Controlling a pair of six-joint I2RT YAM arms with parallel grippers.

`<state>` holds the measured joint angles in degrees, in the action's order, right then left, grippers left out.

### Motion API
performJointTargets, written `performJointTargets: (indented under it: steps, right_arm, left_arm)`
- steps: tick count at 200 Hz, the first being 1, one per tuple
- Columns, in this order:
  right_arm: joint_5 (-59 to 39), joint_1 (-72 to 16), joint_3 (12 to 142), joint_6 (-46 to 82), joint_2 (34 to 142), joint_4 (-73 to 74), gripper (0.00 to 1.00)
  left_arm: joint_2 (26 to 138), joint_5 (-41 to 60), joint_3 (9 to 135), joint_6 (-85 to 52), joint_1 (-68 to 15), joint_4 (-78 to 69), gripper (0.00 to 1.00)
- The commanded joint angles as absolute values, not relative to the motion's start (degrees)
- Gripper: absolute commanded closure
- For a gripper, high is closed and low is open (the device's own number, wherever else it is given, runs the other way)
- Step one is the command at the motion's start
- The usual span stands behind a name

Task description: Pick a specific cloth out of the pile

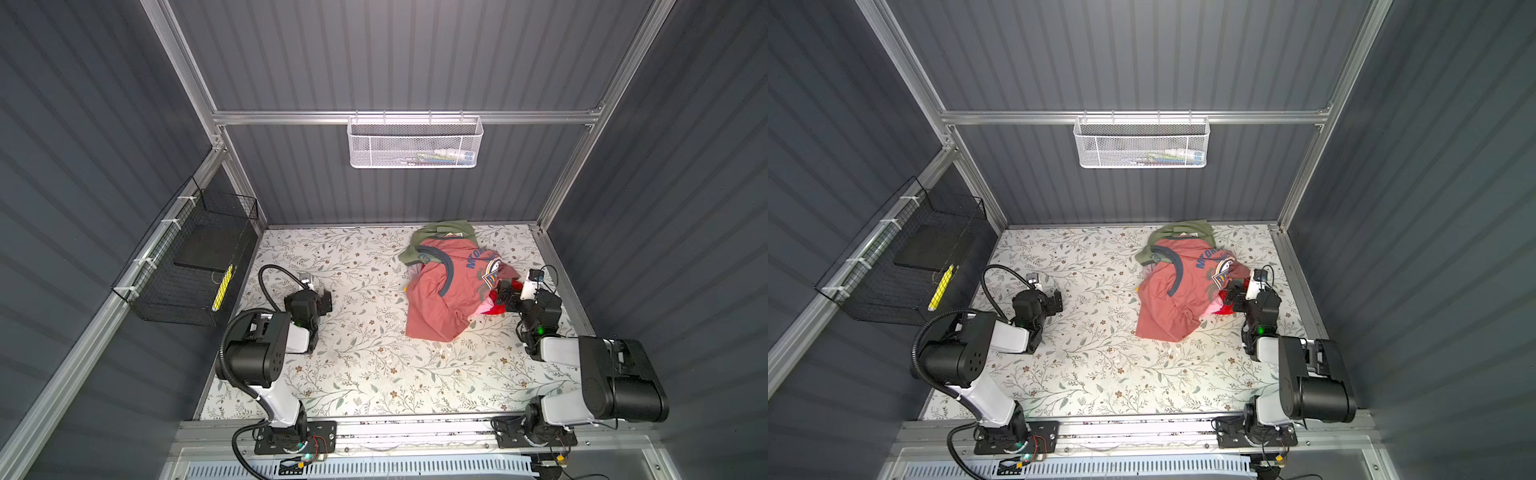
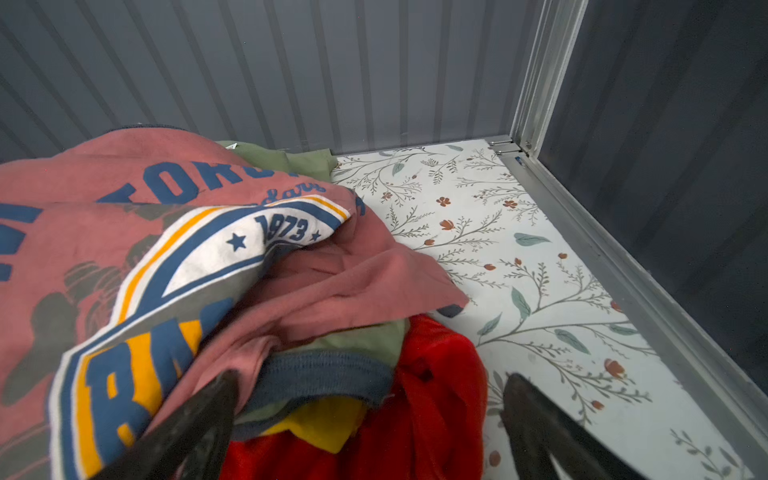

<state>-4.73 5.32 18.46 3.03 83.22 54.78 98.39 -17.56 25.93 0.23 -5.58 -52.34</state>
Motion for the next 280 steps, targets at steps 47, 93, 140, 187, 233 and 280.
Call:
performJointTargets:
  steps: [47, 93, 140, 187, 233, 280]
  right_arm:
    - [-4.83, 5.29, 18.85, 3.69, 83.72, 55.47, 0.01]
    - [-4.84, 5.27, 18.83, 3.71, 83.68, 55.48, 0.01]
    - [-4.75, 5.27, 18.89, 3.69, 83.70, 55.46, 0.01]
    - [0.21, 5.65, 19.46, 6.18, 78.84, 50.55, 0.01]
    - [-8.42, 10.76, 28.17, 20.43, 61.76, 11.82, 0.01]
    - [-21.13, 11.21, 24.73, 30.45, 53.31, 2.63, 0.05]
  left_arm:
    - [98.34, -18.19, 26.50, -0.26, -5.36, -53.16, 0.00]
    - [98.42, -18.09, 26.59, -0.22, -5.36, -53.13, 0.00]
    - [98.32, -17.97, 26.72, -0.34, -5.41, -52.71, 0.00]
    - [93.03, -18.87, 35.17, -1.63, -5.36, -33.55, 0.00]
    - [81.62, -17.45, 38.24, -10.87, -7.60, -17.85, 0.00]
    - [78.54, -21.37, 36.96, -11.89, -16.55, -14.75, 0.00]
